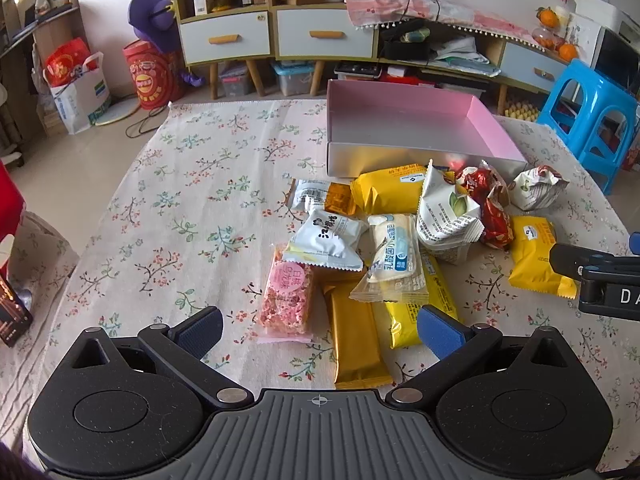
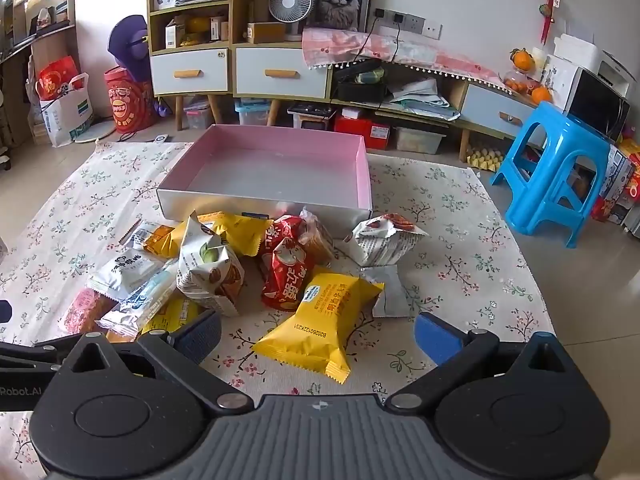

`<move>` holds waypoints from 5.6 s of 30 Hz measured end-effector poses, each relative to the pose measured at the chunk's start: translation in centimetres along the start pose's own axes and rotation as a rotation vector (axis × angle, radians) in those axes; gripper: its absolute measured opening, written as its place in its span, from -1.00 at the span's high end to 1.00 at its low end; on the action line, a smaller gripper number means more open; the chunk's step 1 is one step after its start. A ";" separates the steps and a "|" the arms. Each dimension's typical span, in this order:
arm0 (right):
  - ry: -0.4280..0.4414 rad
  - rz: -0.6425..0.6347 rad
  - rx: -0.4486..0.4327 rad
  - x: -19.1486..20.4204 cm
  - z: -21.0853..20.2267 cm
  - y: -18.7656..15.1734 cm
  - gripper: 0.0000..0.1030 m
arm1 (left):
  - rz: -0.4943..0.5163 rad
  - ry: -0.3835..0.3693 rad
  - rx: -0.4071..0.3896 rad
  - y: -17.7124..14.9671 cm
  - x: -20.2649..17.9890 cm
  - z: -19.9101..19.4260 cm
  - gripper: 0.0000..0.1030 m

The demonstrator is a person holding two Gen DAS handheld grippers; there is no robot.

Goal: Organize snacks

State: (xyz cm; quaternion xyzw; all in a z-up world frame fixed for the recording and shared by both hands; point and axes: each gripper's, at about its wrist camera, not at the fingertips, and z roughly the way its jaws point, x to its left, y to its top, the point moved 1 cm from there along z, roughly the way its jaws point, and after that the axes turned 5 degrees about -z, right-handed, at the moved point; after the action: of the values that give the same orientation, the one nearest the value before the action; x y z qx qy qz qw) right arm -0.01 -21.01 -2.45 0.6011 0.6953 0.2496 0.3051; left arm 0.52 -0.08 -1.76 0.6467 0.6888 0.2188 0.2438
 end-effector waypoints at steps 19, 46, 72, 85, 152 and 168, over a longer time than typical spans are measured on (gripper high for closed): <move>0.013 0.006 0.001 -0.1 0.1 0.0 -0.82 | -0.010 0.002 0.018 0.0 0.2 0.2 -1.00; 0.013 0.004 0.002 0.0 0.1 0.0 -0.82 | -0.007 0.003 0.023 -0.3 0.1 0.4 -1.00; 0.013 -0.001 0.008 0.1 0.2 -0.1 -0.82 | 0.000 0.006 0.022 -0.3 0.3 0.6 -1.00; 0.107 0.035 0.061 -3.6 2.3 1.5 -0.82 | 0.063 -0.111 0.107 2.1 0.7 2.1 -1.00; 0.179 0.232 0.148 -6.0 7.5 2.9 0.41 | 0.085 -0.338 0.056 5.5 0.4 6.9 0.69; 0.264 0.294 0.102 -5.8 8.5 7.0 0.41 | -0.033 -0.321 0.022 7.9 1.2 5.5 0.69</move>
State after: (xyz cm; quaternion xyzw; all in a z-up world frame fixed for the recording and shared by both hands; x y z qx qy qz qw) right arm 11.42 -25.89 -2.57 0.6727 0.6458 0.3326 0.1409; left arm 10.06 1.57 -1.28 0.6647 0.6539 0.1010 0.3469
